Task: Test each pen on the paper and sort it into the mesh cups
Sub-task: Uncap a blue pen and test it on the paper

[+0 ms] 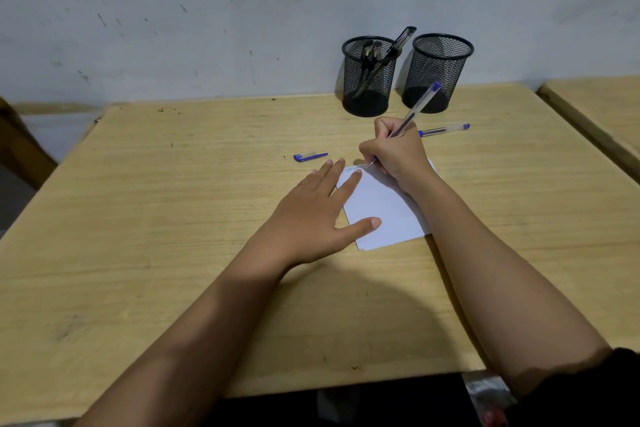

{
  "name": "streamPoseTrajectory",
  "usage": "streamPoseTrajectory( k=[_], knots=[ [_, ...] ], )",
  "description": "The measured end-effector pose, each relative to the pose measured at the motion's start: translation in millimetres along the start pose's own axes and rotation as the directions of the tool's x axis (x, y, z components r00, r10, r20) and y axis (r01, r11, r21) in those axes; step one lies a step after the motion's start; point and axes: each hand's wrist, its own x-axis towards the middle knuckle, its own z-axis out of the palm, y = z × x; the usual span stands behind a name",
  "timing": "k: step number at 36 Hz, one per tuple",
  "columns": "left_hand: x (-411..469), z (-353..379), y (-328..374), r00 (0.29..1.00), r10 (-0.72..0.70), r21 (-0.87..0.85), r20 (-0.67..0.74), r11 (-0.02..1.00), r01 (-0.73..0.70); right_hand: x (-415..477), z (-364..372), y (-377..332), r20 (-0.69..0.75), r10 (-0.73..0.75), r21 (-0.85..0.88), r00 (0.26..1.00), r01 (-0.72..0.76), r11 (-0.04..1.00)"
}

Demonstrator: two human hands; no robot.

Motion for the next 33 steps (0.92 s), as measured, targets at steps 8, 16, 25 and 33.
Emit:
streamPoseTrajectory(
  k=[8, 16, 25, 33],
  knots=[
    [-0.8, -0.5, 1.2, 1.0, -0.002, -0.018, 0.004, 1.0, 0.002, 1.3, 0.7, 2.3, -0.032, -0.02, -0.036, 0.999, 0.019, 0.999],
    [0.0, -1.0, 1.6, 1.0, -0.009, -0.011, 0.01, 1.0, 0.009, 1.2, -0.1, 1.7, -0.048, -0.028, -0.055, 0.998, 0.025, 0.998],
    [0.2, 0.1, 0.2, 1.0, -0.01, -0.018, 0.01, 1.0, 0.01, 0.1, -0.7, -0.2, -0.048, -0.026, -0.07, 0.999, 0.023, 0.997],
    [0.1, 0.5, 0.0, 1.0, -0.01, -0.02, 0.002, 1.0, 0.01, -2.1, 0.3, -1.6, -0.064, -0.012, -0.067, 0.998, 0.007, 0.998]
  ],
)
